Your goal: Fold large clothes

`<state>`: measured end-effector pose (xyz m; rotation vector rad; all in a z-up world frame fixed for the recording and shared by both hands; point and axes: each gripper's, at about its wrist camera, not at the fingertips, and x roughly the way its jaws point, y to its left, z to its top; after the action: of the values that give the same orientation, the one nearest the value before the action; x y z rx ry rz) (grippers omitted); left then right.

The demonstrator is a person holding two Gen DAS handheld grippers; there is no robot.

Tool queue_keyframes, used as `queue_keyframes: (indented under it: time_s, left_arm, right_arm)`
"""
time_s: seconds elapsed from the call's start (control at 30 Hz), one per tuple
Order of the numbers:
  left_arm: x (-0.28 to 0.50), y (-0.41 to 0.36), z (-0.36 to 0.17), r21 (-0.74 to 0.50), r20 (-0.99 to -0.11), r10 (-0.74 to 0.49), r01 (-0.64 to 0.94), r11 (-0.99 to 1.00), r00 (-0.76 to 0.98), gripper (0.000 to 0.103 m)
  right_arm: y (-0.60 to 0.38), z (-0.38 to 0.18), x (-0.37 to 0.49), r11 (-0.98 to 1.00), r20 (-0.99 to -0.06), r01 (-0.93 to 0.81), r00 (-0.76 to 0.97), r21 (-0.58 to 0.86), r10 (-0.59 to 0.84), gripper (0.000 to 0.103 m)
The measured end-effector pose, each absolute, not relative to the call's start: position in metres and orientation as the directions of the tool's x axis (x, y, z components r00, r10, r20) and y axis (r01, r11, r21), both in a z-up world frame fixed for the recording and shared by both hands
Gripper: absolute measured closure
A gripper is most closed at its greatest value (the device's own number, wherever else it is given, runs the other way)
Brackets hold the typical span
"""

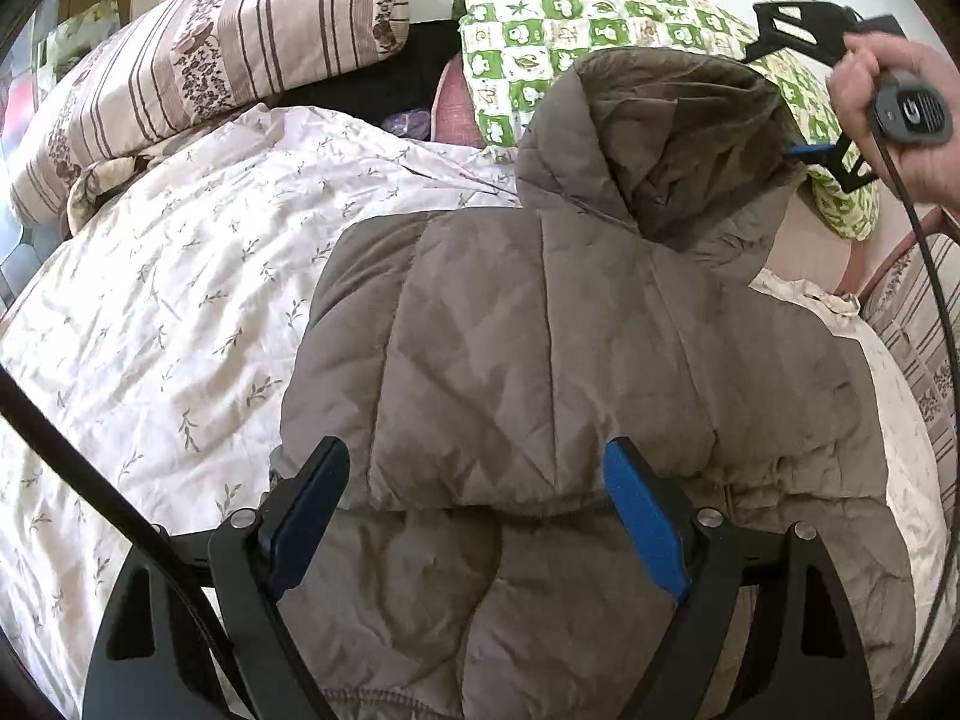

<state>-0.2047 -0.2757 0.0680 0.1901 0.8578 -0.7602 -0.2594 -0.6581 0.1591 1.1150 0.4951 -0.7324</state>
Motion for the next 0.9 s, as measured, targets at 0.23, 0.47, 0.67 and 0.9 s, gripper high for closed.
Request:
queue_keyframes:
  time_s: [0.23,0.47,0.67,0.9]
  left_arm:
    - [-0.208,-0.276,0.066,-0.143,-0.741,-0.525,0.665,0.733,0.420,0.017]
    - [-0.203,-0.267,0.072,-0.186,-0.715,-0.552,0.644,0.742,0.430,0.017]
    - [-0.197,-0.258,0.076,-0.230,-0.689,-0.571,0.612,0.756,0.446,0.017]
    - [-0.196,-0.257,0.076,-0.247,-0.682,-0.579,0.604,0.758,0.448,0.017]
  right_arm:
    - [-0.634,0.163,-0.286,0.334,-0.609,0.659,0.751,0.674,-0.255,0.088]
    - [-0.560,0.160,-0.344,0.446,-0.534,0.574,0.815,0.687,-0.226,0.092]
    - [-0.488,0.108,-0.400,0.441,-0.546,0.555,0.822,0.705,-0.162,0.093]
    - [-0.472,0.007,-0.413,0.380,-0.697,0.691,0.701,0.615,-0.147,0.093]
